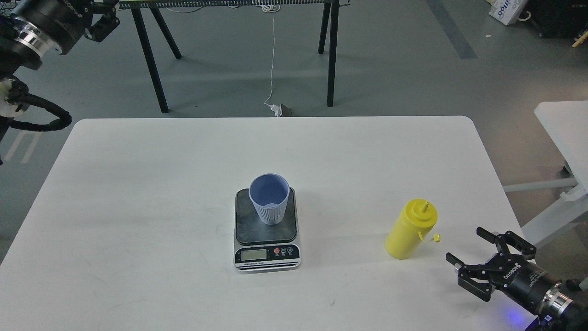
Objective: Pour seasoning into cup on scale with both arms
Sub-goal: 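Move the right gripper to the yellow bottle and grasp it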
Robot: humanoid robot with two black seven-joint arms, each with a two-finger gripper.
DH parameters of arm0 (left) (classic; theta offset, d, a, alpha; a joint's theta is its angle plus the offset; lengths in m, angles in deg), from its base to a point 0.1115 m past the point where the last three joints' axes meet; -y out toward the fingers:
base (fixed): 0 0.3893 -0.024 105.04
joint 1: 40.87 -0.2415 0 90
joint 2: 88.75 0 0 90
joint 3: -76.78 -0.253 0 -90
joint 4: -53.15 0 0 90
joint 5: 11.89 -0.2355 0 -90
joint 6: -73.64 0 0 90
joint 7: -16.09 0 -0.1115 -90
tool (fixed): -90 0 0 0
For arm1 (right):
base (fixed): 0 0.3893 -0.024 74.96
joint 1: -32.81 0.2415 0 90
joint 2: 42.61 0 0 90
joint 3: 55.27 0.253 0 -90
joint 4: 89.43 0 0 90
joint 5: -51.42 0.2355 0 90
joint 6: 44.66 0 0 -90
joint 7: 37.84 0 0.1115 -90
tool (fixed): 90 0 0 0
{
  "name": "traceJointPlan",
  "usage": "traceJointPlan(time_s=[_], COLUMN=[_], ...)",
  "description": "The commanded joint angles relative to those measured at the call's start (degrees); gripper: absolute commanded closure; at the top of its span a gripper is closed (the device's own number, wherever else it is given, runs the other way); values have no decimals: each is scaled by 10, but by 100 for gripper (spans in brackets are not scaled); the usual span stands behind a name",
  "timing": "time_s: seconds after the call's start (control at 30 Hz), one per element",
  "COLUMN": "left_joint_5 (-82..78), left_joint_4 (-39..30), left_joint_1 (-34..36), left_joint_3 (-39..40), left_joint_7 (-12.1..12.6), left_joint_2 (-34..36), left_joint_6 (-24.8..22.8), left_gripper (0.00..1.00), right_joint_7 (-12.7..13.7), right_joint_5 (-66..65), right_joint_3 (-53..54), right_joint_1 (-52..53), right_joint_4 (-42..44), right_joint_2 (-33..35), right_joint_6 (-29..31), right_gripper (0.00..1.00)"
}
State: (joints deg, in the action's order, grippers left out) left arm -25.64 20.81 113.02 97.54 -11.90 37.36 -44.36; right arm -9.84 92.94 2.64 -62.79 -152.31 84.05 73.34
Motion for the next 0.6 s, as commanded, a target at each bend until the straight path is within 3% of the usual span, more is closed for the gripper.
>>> traceJointPlan(time_s=[0.0, 0.57], left_joint_5=[0, -2], left_joint_4=[0, -1], left_joint_1=[-7, -10], left_joint_3=[0, -1], left_joint_7=[0, 0], left_joint_2=[0, 0], left_joint_6=[0, 0], left_gripper=[0, 0], right_joint_7=[0, 0], right_joint_5=[-30, -117], right_joint_3=[-2, -2], right_joint_1=[16, 65], right_joint_4=[11, 71], right_joint_2=[-19, -110], right_joint_6=[0, 0], right_gripper=[1, 1])
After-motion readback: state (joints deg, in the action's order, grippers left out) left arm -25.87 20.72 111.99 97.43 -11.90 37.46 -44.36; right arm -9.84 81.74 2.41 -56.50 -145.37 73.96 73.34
